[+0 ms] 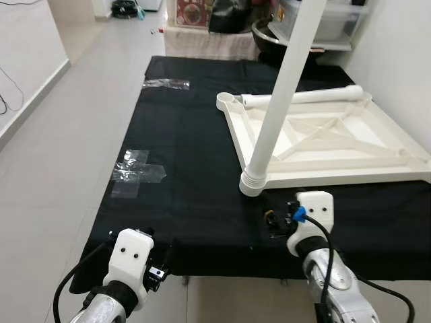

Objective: Building children table

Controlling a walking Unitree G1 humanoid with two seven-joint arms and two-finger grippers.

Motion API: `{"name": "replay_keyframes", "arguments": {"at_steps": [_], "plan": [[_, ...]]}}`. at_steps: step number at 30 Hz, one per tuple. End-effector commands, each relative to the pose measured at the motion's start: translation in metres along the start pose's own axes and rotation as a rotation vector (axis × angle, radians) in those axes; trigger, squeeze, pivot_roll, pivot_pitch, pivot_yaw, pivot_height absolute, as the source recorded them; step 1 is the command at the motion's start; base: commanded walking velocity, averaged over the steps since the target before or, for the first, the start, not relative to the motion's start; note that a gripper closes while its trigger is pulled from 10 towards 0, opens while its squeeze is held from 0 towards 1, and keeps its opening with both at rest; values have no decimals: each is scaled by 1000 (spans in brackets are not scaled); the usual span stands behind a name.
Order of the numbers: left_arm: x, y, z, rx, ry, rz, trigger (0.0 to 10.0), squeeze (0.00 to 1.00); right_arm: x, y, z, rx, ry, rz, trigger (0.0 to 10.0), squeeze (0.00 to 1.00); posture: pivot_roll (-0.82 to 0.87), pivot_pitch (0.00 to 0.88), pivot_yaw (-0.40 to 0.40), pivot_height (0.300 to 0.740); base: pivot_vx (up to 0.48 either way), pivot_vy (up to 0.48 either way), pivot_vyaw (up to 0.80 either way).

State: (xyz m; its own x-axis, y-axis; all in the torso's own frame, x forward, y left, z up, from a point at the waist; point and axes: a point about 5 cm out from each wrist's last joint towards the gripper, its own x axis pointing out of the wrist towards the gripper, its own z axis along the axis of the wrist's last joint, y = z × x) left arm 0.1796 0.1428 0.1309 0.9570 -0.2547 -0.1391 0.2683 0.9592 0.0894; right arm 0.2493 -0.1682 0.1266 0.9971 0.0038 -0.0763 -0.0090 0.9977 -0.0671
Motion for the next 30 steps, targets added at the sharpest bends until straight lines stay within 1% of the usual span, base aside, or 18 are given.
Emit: {"name": "replay_keyframes", "arguments": {"at_steps": [1,3,4,5,7,8,9,10,12,13,15,16,19,21,24,25,29,30], "plan": [[0,1,-3,3,9,22,10000,0,-1,-11,-6,-26,17,-60,10000,0,129,44,-92,740,0,0,0],[0,1,-4,8,11,32,10000,0,-1,-15,-8,-35,22,-80,10000,0,129,44,-92,740,0,0,0],[0,2,-5,2,11,47,10000,0,1,-23,-8,-43,21,-126,10000,0,130,34,-93,740,0,0,0],[0,2,-5,2,11,47,10000,0,1,-23,-8,-43,21,-126,10000,0,130,34,-93,740,0,0,0],[1,14,-3,5,-2,143,10000,0,11,-39,-3,-21,4,-222,10000,0,128,32,-98,740,0,0,0],[1,14,-3,5,-2,143,10000,0,11,-39,-3,-21,4,-222,10000,0,128,32,-98,740,0,0,0],[1,19,-2,8,-10,185,10000,0,15,-44,-1,-10,-3,-247,10000,0,128,32,-98,740,0,0,0],[1,19,-2,8,-10,185,10000,0,15,-44,-1,-10,-3,-247,10000,0,128,32,-98,740,0,0,0],[2,35,5,14,-38,286,10000,0,24,-50,6,-1,-35,-278,10000,0,136,34,-104,740,0,0,0],[2,35,5,14,-38,286,10000,0,24,-50,6,-1,-35,-278,10000,0,136,34,-104,740,0,0,0],[3,46,11,36,-63,351,10000,0,35,-50,16,-2,-66,-286,10000,0,139,37,-107,740,0,0,0],[3,48,12,49,-68,365,10000,0,39,-49,20,2,-81,-284,10000,0,139,37,-107,740,0,0,0],[4,50,12,55,-68,374,10000,0,44,-49,26,9,-99,-281,10000,0,139,43,-111,740,0,0,0],[4,50,12,55,-68,374,10000,0,44,-49,26,9,-99,-281,10000,0,139,43,-111,740,0,0,0],[5,49,11,39,-70,374,10000,0,53,-54,35,10,-121,-305,10000,0,141,47,-109,740,0,-382,0],[6,49,11,38,-68,374,10000,0,55,-56,39,30,-127,-315,10000,0,137,53,-109,740,0,-458,0],[7,49,11,34,-63,375,10000,0,59,-59,45,44,-145,-328,10000,0,139,56,-109,740,0,-405,0],[7,48,10,17,-54,369,10000,0,60,-60,46,44,-149,-333,10000,0,139,57,-110,740,0,0,0]]}}
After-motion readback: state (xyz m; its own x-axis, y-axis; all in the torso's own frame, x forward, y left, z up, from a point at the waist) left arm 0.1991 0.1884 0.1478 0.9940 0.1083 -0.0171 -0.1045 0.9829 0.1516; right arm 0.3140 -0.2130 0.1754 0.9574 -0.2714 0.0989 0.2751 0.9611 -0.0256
